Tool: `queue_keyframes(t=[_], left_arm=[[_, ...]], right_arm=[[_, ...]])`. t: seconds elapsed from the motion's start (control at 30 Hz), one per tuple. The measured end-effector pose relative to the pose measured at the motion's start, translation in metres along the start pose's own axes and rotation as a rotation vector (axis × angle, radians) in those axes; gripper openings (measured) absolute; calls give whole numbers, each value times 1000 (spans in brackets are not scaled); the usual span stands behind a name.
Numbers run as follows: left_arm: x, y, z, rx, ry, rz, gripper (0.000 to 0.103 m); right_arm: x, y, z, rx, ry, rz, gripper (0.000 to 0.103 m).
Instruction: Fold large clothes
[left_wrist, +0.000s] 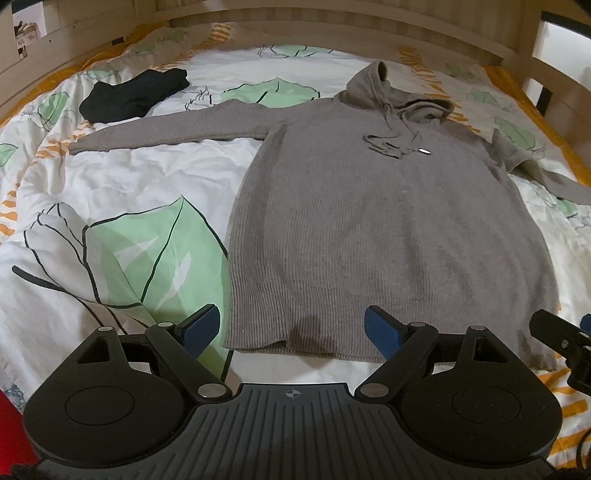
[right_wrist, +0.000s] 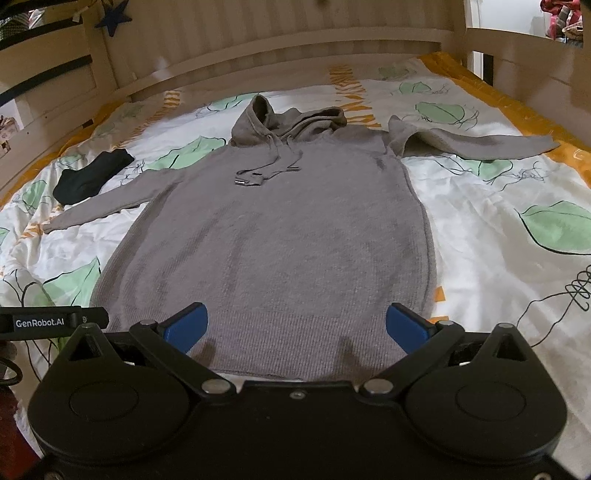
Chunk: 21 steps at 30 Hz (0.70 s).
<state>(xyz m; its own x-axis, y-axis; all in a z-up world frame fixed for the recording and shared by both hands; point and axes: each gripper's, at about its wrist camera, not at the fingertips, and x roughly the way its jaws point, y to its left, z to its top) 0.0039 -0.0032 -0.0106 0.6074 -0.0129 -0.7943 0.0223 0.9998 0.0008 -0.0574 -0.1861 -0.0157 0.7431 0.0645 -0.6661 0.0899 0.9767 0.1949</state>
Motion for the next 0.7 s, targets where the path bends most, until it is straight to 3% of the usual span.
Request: queue_keyframes(t=[0.7], left_arm=[[14, 4, 6, -7, 23, -22, 85]], right_arm=[[15, 0, 3, 8, 23, 24, 102]])
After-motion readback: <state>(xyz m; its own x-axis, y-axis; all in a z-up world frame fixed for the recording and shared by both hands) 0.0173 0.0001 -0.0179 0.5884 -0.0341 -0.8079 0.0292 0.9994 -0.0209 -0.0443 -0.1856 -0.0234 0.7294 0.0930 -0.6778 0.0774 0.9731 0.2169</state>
